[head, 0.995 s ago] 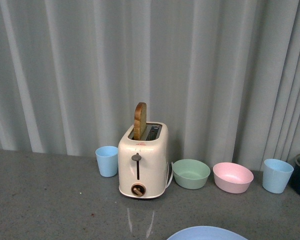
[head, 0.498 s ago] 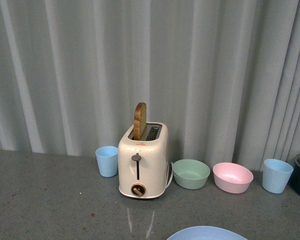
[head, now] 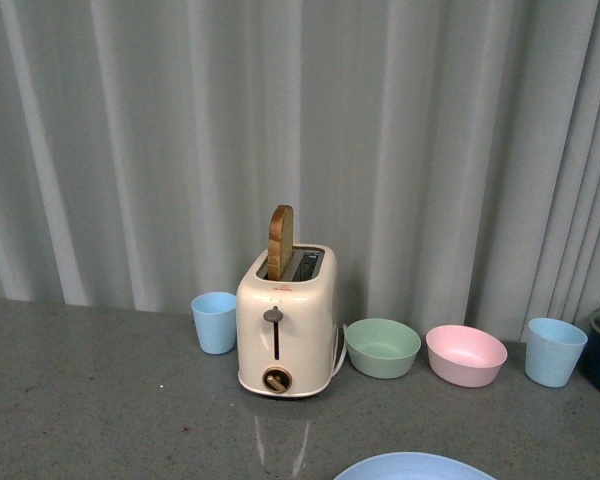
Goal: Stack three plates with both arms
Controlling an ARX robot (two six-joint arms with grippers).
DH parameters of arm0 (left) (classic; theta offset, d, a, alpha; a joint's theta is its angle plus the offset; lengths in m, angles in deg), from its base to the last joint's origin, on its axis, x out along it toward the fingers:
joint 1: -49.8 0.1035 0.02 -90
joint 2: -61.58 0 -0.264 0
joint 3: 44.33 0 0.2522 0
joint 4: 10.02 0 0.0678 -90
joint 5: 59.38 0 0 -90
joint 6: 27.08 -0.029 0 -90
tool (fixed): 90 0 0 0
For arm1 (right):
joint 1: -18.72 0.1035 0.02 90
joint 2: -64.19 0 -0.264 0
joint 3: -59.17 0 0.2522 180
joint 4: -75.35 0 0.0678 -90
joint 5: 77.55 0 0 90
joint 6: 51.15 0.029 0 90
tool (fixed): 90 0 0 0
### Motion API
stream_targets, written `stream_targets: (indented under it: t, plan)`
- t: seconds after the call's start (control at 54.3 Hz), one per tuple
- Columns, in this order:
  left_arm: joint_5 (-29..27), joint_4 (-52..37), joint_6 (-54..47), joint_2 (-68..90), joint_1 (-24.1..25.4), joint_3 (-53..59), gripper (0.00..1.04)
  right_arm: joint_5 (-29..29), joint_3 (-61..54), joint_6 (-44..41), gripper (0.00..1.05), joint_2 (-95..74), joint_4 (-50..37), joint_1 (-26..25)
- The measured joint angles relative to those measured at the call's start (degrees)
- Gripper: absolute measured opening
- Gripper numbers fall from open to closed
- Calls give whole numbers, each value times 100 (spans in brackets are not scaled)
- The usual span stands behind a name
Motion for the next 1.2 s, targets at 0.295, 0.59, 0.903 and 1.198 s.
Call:
stream_targets:
  t: [0.295,0.59,0.903,1.198]
  plan:
    - [0,0,0,0,0,0,98,-2,-302,0,3,684,356,0]
    - [0,0,0,-7,0,0,98,-2,-313,-2,3,1488,1137,-2]
    - [0,0,2,-7,0,0,98,0,-313,-11,35,1488,1137,-2]
    - [0,0,0,-7,0,0,98,-2,-313,-11,98,1488,1137,0]
